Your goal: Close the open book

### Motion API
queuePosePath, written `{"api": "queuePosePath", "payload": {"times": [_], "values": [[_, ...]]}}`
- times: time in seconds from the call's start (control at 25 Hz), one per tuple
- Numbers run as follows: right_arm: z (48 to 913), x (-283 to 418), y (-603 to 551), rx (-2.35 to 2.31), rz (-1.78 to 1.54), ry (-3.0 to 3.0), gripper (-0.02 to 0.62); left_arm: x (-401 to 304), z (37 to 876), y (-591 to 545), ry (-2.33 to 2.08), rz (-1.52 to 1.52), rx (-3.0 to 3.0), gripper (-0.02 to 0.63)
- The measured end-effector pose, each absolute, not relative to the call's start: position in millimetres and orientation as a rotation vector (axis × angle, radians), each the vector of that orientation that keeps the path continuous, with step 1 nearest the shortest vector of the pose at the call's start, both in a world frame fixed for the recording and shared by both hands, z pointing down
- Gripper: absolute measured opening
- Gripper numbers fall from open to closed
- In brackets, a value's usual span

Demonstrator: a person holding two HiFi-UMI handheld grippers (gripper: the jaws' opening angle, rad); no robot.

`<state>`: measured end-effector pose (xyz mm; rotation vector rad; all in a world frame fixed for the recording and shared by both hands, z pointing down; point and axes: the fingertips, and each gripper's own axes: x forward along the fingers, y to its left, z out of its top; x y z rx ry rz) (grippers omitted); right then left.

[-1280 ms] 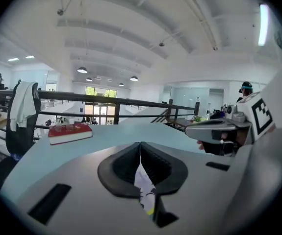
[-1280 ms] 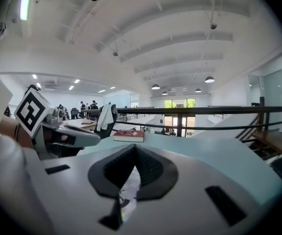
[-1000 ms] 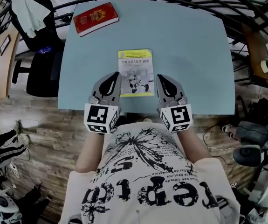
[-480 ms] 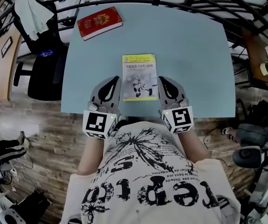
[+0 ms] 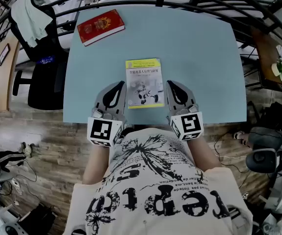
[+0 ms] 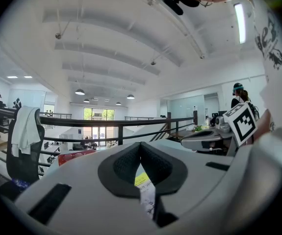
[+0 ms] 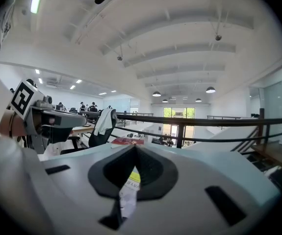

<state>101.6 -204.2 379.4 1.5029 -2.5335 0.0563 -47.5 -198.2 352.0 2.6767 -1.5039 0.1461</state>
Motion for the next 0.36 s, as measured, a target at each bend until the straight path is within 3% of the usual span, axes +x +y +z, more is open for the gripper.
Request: {"api": "queuePosePath", "payload": {"times": [0.36], "values": [[380.9, 103.2, -207.5, 1.527, 0.056, -2.523, 0.008, -41.1, 358.7, -204.1, -1.486, 0.142, 2.655, 0.018]]}}
